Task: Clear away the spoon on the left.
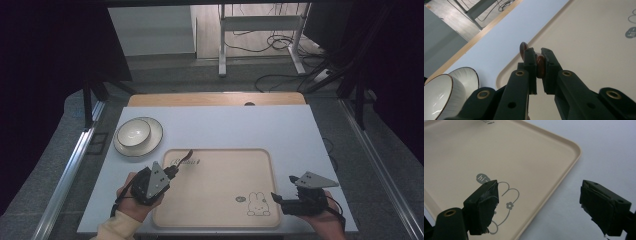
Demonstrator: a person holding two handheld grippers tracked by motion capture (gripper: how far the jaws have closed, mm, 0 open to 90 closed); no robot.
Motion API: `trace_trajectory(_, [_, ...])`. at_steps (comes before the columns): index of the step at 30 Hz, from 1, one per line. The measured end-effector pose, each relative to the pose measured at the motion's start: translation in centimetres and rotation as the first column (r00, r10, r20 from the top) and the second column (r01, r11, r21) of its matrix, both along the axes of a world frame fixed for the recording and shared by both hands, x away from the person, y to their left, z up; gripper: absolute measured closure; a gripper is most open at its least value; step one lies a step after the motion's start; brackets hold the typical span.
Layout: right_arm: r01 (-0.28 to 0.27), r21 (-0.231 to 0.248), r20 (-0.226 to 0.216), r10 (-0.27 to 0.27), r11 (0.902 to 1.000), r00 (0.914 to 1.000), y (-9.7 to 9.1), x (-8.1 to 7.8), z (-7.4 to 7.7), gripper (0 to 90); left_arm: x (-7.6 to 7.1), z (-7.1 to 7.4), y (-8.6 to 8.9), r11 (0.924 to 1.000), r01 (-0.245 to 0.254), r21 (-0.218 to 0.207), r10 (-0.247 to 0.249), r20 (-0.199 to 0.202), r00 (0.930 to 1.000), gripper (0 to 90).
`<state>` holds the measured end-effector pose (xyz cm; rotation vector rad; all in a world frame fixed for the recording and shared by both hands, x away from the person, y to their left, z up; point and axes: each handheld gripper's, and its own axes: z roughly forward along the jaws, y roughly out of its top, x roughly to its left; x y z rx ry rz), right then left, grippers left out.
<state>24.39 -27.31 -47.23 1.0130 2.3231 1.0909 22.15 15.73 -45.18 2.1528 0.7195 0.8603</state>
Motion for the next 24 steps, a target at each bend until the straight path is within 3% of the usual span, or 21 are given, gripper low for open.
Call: trace_trajectory(24, [-0.001, -0.003, -0.001, 0.001, 1.0, 1.0, 0.0, 0.0, -0.1, 15.6, -0.6, -2.3, -1.5, 0.9925, 0.033, 0.118, -0.028, -0.043, 0.9987, 83.9])
